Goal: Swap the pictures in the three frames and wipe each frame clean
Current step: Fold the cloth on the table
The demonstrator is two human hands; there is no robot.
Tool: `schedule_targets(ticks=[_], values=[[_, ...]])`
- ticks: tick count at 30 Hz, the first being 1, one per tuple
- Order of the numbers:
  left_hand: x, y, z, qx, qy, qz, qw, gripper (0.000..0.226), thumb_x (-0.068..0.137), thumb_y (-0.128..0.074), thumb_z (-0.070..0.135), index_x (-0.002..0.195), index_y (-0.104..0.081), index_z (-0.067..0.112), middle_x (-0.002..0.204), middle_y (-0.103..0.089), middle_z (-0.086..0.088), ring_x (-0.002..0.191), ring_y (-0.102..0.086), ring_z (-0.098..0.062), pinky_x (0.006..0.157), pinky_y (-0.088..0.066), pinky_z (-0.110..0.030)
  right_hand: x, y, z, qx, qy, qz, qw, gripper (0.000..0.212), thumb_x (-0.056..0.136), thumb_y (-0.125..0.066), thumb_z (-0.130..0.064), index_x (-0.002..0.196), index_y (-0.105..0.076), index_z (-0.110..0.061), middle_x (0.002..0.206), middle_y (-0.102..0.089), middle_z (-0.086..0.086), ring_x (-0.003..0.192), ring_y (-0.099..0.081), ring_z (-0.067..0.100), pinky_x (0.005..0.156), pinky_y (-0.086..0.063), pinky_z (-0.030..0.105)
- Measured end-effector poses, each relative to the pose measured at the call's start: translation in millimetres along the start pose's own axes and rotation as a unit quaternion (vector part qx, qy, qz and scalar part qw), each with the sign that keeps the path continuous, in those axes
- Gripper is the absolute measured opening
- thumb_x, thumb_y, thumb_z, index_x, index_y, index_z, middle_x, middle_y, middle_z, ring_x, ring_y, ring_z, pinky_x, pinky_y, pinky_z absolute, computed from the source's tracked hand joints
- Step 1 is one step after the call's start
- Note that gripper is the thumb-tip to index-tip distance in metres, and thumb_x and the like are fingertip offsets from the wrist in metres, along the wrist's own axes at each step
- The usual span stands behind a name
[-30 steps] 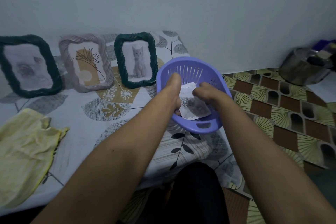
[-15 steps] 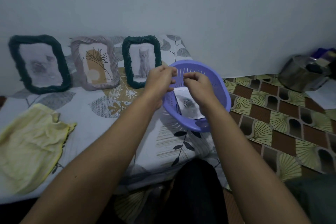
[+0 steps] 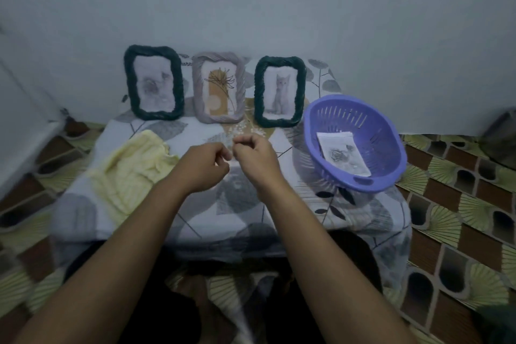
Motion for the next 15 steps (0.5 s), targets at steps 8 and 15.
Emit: schedule_targets(ticks=[8, 15], values=[[-37.6, 22.8, -87.9, 0.163, 0.088, 0.17, 0.968, 0.021, 0.084, -0.063, 0.024, 0.104, -0.065, 0.02, 0.119, -0.053, -0.01, 0.114, -0.043, -0.034, 0.088, -0.034, -0.045, -2.3, -84.7, 39.8, -0.072, -0.033, -0.066, 0.995, 0.03, 0.088, -0.055, -0.007, 0.115, -0.063, -0.015, 0.115, -0.063, 0.002, 0.107, -0.059, 0.019, 0.089, -0.048, 0.03], [-38.3, 15.5, -136.0, 0.03, 0.176, 0.15, 0.972, 0.044, 0.092, -0.059, 0.03, 0.134, -0.05, 0.02, 0.135, -0.053, -0.009, 0.125, -0.045, -0.034, 0.1, -0.032, -0.05, 7.0, -115.6, 56.9, -0.107, -0.022, -0.106, 0.988, 0.053, 0.094, -0.048, -0.002, 0.146, -0.044, -0.012, 0.148, -0.048, 0.007, 0.134, -0.046, 0.022, 0.106, -0.035, 0.027]])
Point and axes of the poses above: each hand's wrist, its own x-axis towards the middle knuckle, its own y-axis out of the back of the hand, z = x × y, the point moved 7 cm from there along x, towards the middle knuckle
